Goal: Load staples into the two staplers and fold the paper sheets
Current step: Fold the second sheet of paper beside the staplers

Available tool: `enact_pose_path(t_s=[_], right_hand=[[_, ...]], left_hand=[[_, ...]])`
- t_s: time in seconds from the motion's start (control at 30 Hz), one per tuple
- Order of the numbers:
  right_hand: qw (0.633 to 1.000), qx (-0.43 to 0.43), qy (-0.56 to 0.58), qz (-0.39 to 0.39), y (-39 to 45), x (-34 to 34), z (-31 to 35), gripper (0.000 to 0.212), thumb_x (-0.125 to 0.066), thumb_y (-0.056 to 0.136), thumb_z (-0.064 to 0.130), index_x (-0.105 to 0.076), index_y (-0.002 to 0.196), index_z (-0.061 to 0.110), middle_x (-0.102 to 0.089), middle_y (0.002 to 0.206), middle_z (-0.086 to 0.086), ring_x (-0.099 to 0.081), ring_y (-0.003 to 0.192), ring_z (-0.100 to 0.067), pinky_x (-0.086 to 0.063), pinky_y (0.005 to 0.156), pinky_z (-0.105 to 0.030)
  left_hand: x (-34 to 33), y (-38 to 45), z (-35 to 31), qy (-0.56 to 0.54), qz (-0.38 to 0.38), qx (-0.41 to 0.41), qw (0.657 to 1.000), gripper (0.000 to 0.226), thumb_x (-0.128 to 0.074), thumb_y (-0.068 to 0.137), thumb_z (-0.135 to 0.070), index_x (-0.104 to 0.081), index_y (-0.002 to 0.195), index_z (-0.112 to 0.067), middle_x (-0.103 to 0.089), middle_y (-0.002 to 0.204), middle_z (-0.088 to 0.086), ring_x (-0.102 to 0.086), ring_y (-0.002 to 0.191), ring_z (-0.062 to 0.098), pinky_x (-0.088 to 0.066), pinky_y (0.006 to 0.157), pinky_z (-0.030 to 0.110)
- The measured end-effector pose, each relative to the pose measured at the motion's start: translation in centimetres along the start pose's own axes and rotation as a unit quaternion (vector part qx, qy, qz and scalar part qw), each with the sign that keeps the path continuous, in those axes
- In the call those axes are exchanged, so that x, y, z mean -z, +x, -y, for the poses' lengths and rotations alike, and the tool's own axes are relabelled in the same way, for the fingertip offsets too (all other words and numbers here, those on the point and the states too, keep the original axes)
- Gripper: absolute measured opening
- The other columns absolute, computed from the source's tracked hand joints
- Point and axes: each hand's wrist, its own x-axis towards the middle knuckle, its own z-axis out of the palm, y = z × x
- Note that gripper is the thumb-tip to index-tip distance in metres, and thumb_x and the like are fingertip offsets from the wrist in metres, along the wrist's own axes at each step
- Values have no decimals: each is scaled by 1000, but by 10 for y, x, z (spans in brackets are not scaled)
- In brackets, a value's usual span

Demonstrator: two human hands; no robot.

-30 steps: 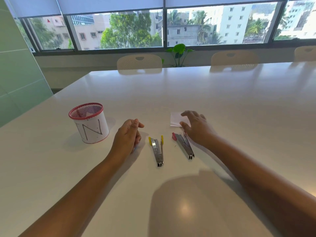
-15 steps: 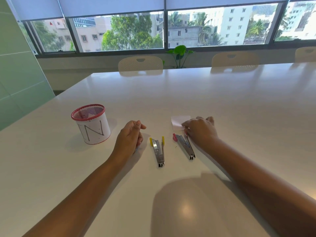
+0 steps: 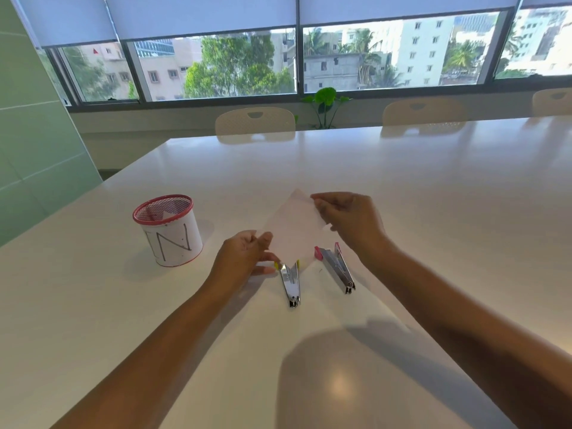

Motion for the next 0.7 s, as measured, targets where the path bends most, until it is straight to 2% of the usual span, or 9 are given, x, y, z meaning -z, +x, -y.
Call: enact_pose_path(t_s=[0.13,0.3,0.4,0.43,0.5,0.57,0.63,0.7], right_hand=[[998,36,-42,5,-9,-4,4,26,-67,82,17,-69,107,13,-65,76,6,-55,53,14,-38,52,1],[989,130,-59,26,-27,-15,4,47,-70,79,13,-56,123,23,-66,99,4,-58,67,3,-41,59,-1],[960,231,-156,32,-37,-24,-1,46,-61,86,9,-51,129,22,-67,107,-1,-55,74,3,-38,67,3],[943,270,-192,32,-38,-26,-4,47,-58,87,5,-49,131,20,-68,107,-5,-59,80,-7,-40,72,-1],[911,333,-238,41,-39,-28,-9,53,-57,85,-2,-46,133,17,-67,111,-10,-65,94,-25,-51,79,-21],[899,349,-256,65,-40,-29,-14,62,-57,84,-4,-39,137,22,-62,122,-10,-62,106,-29,-53,84,-38],[895,343,-273,87,-40,-30,-19,71,-56,85,-6,-29,141,29,-57,130,-8,-57,116,-29,-53,88,-44],[891,347,-275,97,-38,-30,-24,72,-55,84,-9,-32,140,28,-55,133,-6,-51,123,-25,-52,90,-45]], left_hand=[[-3,-8,-9,-33,18,17,999,14,-49,91,-11,-59,88,-2,-63,42,-1,-60,39,6,-36,33,8],[3,-6,-6,-121,1,56,991,14,-52,89,-11,-62,89,-1,-65,47,3,-61,40,10,-49,42,14],[3,-6,-7,-166,-2,59,984,15,-51,89,-10,-63,84,-2,-66,49,5,-62,41,10,-51,43,15],[3,-6,-7,-173,-3,56,983,15,-51,89,-11,-63,84,-3,-67,49,4,-62,41,10,-52,44,15],[5,-6,-8,-177,-4,50,983,15,-52,88,-14,-63,85,-4,-68,52,4,-62,42,10,-53,47,16],[6,-5,-8,-185,-4,45,982,16,-52,88,-15,-63,85,-5,-69,54,3,-63,44,10,-55,50,16],[6,-5,-8,-199,-1,42,979,17,-50,89,-15,-63,87,-5,-70,56,3,-65,47,9,-55,51,16],[6,-5,-9,-214,10,38,976,18,-48,89,-14,-63,89,-5,-72,61,4,-67,51,9,-55,52,16]])
